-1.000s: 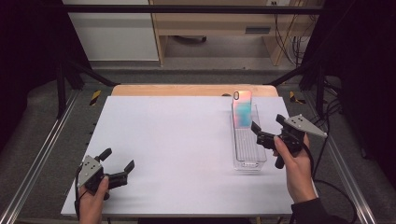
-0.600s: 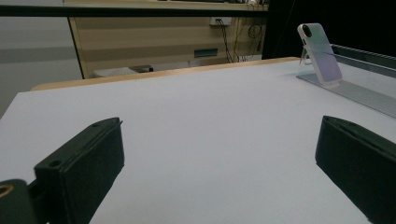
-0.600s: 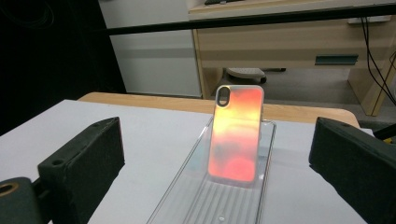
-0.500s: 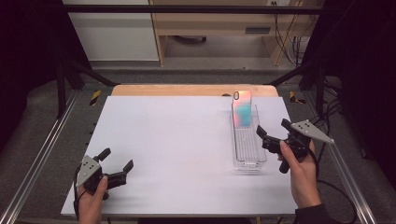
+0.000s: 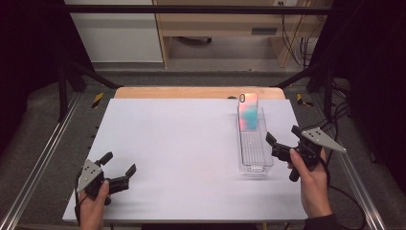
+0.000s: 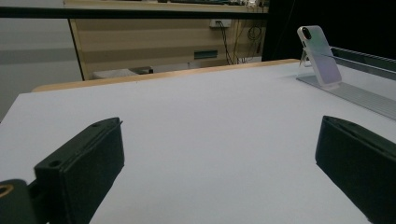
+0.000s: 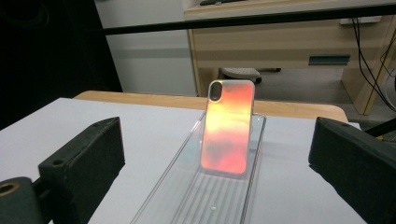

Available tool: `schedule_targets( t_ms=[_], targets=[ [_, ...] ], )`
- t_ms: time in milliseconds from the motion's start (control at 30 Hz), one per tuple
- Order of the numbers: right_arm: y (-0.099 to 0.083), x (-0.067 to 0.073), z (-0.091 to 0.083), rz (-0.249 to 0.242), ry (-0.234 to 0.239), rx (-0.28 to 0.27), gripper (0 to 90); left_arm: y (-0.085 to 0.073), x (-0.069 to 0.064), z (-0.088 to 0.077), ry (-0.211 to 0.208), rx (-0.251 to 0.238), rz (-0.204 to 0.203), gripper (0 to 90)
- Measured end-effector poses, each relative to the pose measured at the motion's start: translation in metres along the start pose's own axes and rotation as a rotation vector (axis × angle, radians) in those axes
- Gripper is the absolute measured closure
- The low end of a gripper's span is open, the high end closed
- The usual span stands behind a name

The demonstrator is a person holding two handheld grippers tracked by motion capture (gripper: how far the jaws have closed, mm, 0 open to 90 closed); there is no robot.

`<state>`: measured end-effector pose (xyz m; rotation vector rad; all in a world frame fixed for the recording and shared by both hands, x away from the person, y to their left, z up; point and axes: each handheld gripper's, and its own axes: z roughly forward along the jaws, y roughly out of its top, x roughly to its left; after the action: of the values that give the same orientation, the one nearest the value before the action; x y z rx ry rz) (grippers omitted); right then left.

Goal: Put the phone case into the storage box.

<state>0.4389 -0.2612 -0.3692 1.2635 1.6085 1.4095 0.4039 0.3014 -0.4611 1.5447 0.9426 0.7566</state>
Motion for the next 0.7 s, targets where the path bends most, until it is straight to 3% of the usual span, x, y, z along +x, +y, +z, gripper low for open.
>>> schedule_targets(
  t_ms=[700],
  targets=[
    [-0.024,-0.014,-0.015,-0.004,-0.024,-0.008,3.6,0.0,0.001,-0.001,0.002,-0.003,-0.003,1.0]
  ],
)
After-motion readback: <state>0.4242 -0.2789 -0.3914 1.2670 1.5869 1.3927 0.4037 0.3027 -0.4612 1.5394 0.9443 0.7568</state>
